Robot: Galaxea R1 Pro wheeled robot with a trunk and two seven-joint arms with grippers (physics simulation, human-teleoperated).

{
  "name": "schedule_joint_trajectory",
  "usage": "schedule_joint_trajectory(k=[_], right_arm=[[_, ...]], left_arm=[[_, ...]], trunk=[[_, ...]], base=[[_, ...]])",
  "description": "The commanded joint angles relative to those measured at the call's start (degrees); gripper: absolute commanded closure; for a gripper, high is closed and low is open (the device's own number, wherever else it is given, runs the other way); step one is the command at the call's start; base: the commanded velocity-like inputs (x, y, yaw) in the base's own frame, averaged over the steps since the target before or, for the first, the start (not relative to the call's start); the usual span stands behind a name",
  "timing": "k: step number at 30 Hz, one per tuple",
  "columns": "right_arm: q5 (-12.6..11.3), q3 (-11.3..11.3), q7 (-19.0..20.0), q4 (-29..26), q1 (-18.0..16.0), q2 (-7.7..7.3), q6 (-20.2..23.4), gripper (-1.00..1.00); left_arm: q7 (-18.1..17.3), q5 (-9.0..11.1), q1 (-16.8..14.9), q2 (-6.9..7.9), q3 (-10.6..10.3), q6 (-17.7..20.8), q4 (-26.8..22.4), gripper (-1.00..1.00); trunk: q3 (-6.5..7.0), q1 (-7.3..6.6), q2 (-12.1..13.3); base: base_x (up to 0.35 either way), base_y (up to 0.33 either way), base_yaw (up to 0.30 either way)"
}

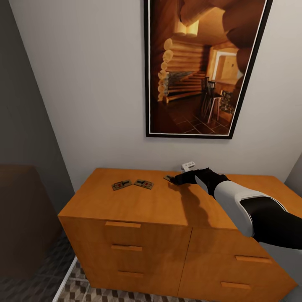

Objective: Take the four mousetraps from the cabinet in the bathroom and place them on the bathroom floor. Make sure all four end up on the same floor surface, and ensure that at least two of them are either under or directly next to the same bathroom sink.

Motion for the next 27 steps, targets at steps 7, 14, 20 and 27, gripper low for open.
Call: schedule_joint_trajectory(k=[7, 14, 20, 27], right_arm=[[0.59, 0.05, 0.22, -0.12, -0.02, -0.01, 0.21, -1.0], [0.59, 0.05, 0.22, -0.12, -0.02, -0.01, 0.21, -1.0], [0.59, 0.05, 0.24, -0.12, -0.02, -0.01, 0.21, -1.0], [0.6, 0.05, 0.23, -0.12, -0.02, -0.01, 0.21, -1.0]], left_arm=[[0.01, -0.04, -0.09, -0.01, -0.29, -0.44, 0.21, -1.0], [0.01, -0.04, -0.09, -0.01, -0.29, -0.44, 0.21, -1.0], [0.01, -0.04, -0.09, 0.03, -0.29, -0.44, 0.21, -1.0], [0.01, -0.04, -0.09, 0.01, -0.29, -0.44, 0.21, -1.0]], trunk=[[-0.62, 0.0, -0.04], [-1.18, 0.0, -0.04], [-1.7, 0.0, -0.04], [-2.18, 0.0, -0.04]], base=[[0.0, 0.0, 0.0], [0.0, 0.0, 0.0], [0.0, 0.0, 0.0], [0.0, 0.0, 0.0]])
